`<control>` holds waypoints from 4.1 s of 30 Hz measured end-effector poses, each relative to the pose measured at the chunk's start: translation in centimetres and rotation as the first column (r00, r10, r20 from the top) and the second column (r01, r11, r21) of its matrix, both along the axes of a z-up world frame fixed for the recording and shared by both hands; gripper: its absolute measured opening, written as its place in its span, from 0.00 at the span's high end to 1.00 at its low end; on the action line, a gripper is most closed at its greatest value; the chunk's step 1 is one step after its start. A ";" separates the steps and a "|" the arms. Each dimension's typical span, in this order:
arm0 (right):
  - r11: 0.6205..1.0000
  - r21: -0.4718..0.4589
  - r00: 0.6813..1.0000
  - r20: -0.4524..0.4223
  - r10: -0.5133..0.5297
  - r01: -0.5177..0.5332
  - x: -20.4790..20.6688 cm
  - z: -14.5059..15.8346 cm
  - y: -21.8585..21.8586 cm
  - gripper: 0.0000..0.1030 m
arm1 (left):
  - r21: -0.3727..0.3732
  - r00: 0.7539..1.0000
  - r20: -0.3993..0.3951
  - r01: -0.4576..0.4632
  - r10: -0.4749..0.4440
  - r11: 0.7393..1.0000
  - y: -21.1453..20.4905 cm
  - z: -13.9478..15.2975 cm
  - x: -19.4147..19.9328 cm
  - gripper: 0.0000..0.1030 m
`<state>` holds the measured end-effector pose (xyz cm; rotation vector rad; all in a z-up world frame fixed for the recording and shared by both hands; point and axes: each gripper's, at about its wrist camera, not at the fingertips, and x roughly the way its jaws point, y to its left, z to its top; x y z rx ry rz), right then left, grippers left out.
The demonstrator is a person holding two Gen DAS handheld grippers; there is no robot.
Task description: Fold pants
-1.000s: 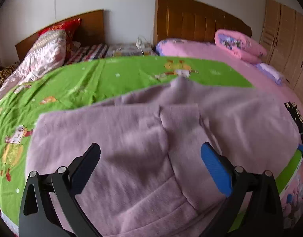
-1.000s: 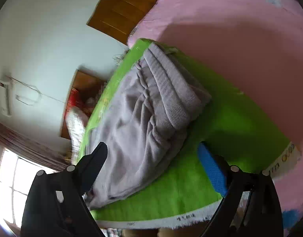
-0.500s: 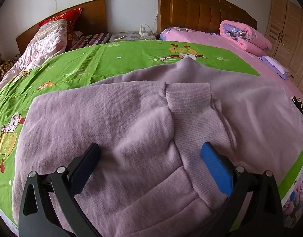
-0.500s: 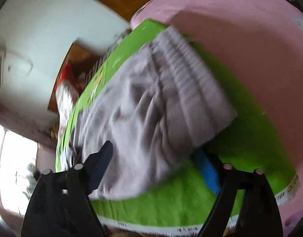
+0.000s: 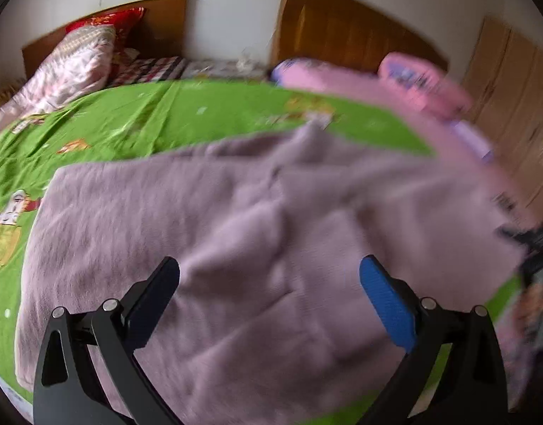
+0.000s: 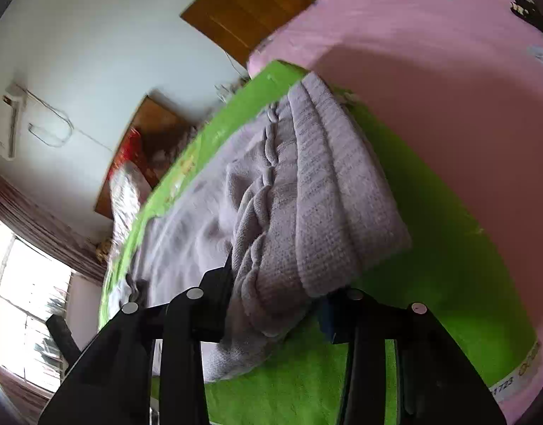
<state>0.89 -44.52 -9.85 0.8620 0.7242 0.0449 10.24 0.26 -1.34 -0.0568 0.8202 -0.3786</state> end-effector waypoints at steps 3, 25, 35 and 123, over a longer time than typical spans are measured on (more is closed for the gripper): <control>0.999 0.030 0.998 0.046 -0.036 0.034 -0.2 0.4 -0.1 0.63 | 0.017 0.998 0.061 0.015 -0.016 1.000 -0.8 2.3 -0.1 0.02; 0.971 -0.223 0.960 0.280 -0.026 0.091 2.0 12.6 7.2 0.65 | -0.063 0.997 0.048 -0.050 0.053 0.997 4.6 3.0 0.0 0.02; 0.485 -0.842 0.794 0.121 0.595 -0.235 6.3 14.8 37.1 0.65 | -0.283 0.950 -0.008 -0.303 0.314 0.910 18.7 3.7 -2.0 0.02; 0.675 -0.668 0.853 0.116 0.510 -0.313 -0.7 8.0 29.9 0.04 | -0.079 0.968 0.198 -0.138 0.152 0.987 13.9 6.2 -7.5 0.09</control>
